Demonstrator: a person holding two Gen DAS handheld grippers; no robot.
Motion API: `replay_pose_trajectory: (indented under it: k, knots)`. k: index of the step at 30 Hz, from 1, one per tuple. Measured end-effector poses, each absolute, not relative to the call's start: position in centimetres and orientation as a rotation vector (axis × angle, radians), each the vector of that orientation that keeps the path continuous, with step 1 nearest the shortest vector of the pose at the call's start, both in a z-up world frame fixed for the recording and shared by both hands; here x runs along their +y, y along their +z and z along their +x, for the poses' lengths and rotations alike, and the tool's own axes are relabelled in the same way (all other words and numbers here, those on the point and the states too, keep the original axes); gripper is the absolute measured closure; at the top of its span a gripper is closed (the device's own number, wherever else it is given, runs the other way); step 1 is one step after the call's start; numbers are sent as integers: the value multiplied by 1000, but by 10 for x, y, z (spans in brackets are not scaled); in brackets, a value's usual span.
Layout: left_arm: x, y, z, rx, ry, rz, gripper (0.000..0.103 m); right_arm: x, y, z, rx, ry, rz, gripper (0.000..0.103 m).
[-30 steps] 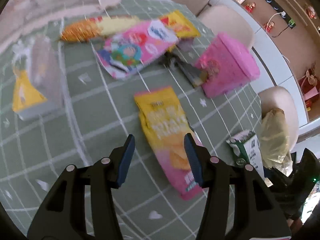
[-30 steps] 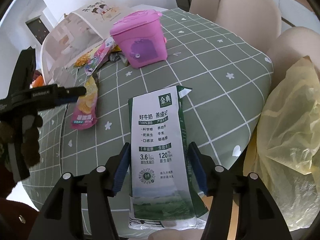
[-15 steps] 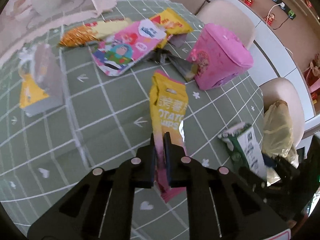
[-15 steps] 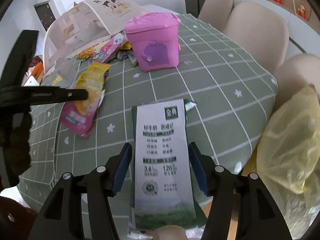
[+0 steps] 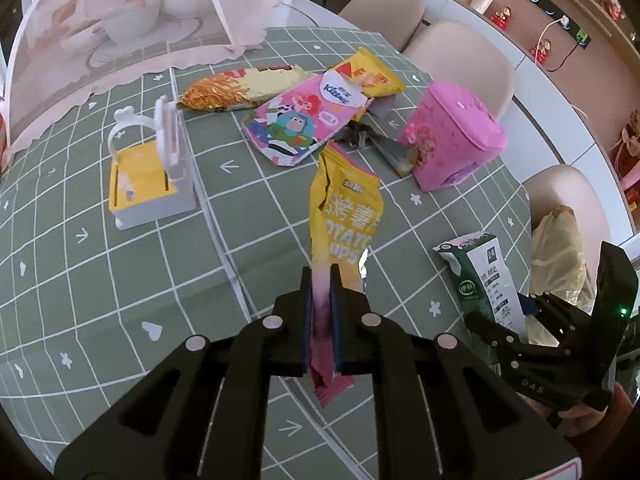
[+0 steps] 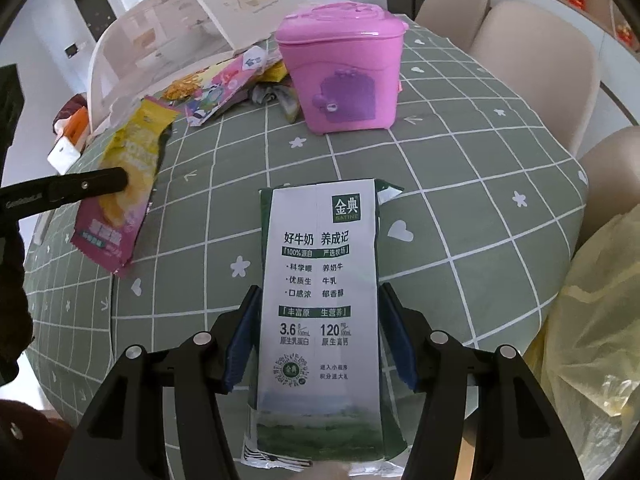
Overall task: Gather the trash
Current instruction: 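Carry the chip bag and milk carton over the bin and open both tools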
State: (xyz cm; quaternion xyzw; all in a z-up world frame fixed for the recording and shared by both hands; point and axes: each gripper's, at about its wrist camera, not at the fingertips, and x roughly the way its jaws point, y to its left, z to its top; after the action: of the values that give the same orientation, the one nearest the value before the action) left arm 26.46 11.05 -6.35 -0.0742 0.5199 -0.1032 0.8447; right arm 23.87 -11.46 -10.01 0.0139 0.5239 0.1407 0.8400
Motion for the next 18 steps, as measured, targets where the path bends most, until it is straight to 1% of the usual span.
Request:
replay_pose_trajectory:
  k: [3, 5, 7, 11, 18]
  knots:
    - [114, -63, 263, 1095, -208, -166, 95, -109, -99, 237, 1100, 307, -20, 49]
    - [115, -62, 261, 1090, -203, -161, 95, -105, -95, 236, 1077, 342, -19, 53]
    - [116, -59, 259, 1078, -197, -147, 95, -106, -88, 235, 1056, 365, -11, 53]
    - [114, -47, 257, 1045, -194, -130, 95, -108, -57, 232, 967, 376, -14, 53]
    - [97, 8, 272, 919, -237, -117, 95, -137, 13, 239, 830, 331, -31, 53]
